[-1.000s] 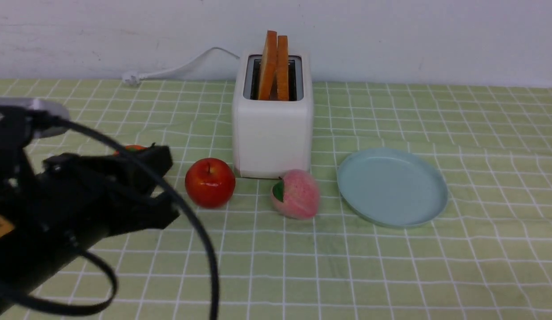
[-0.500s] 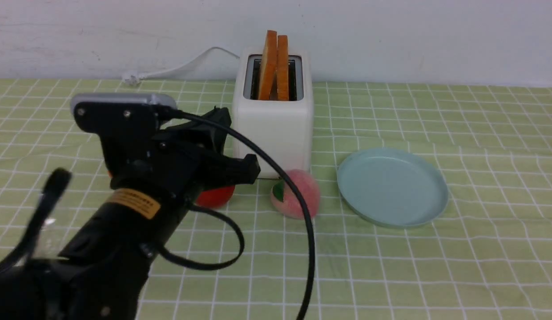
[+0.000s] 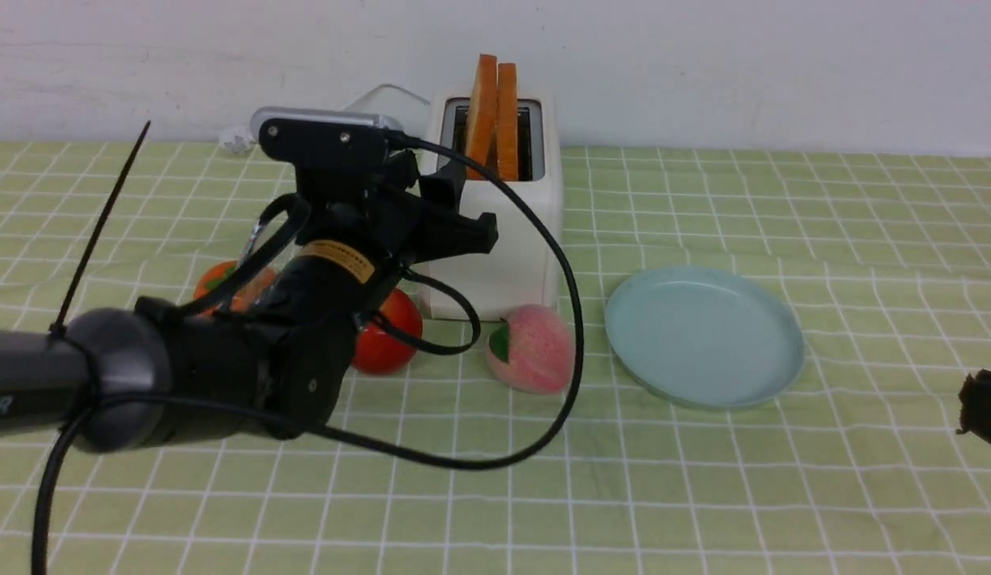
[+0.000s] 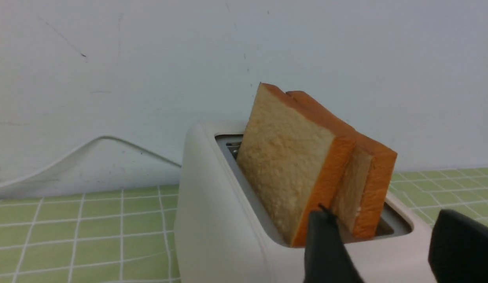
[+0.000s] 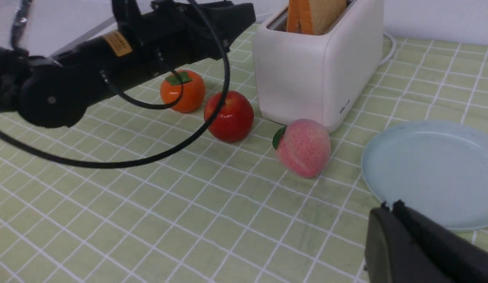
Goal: Take toasted bread from bread machine on green coffee tablecloth place on plate.
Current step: 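Reach for a toast slice standing in the toaster with the left gripper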
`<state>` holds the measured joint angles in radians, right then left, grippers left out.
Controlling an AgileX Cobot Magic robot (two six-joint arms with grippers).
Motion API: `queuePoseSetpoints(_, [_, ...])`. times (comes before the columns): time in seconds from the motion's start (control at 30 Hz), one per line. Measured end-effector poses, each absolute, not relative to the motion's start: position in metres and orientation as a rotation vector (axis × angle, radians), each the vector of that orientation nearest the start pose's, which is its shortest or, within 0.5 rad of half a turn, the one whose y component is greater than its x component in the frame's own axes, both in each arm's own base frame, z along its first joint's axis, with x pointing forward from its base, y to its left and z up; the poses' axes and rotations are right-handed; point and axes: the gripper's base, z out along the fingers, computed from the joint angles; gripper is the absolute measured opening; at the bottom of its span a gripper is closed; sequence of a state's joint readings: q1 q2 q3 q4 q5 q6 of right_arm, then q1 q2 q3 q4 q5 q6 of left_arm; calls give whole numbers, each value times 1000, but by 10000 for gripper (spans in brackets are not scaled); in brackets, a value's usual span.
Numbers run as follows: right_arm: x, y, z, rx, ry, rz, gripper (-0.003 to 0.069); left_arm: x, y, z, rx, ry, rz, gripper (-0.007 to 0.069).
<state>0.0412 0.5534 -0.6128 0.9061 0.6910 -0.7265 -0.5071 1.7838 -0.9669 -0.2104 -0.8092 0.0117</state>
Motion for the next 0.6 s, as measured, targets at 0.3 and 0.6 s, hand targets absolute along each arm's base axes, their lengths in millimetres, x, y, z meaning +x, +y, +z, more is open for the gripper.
queuePoseSetpoints(0.3, [98,52,343,-327,1798,613,0,389,-193,235,243,1543,-403,363])
queuePoseSetpoints(0.6, [98,53,345,-341,1775,615,3,417,-202,229,240,1550,-328,363])
